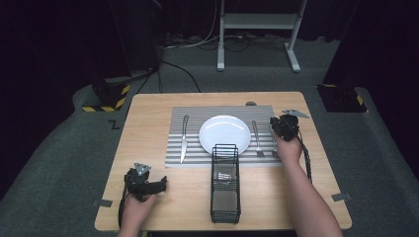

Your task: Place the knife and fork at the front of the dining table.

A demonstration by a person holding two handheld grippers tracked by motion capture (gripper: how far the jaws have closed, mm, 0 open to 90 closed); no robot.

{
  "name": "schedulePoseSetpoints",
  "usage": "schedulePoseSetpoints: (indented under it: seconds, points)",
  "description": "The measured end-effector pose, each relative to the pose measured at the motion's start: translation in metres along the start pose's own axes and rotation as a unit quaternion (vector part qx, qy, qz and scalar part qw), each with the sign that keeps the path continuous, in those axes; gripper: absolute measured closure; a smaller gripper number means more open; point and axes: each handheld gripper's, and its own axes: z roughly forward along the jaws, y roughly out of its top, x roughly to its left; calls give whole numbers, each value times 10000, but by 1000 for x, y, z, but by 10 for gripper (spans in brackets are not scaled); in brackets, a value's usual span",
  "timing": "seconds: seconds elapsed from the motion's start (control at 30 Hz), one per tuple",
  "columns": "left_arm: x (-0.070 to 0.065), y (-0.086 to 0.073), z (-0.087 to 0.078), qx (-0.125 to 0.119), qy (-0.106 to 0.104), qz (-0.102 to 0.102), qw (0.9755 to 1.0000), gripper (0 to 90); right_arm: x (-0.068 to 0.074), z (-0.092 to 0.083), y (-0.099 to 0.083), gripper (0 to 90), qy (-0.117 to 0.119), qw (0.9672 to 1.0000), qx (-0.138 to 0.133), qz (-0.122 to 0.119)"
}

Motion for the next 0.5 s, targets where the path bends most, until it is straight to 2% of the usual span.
schedulePoseSetpoints:
  seconds: [0.23, 0.5]
  points:
    - [0, 0, 0, 0, 1, 2, 10000, 17, 0, -16, -12, 747, -1, 9998, 1, -222]
    - [0, 0, 0, -5, -15, 25, 10000, 20, -2, -51, -39, 654, -26, 9987, -38, -503]
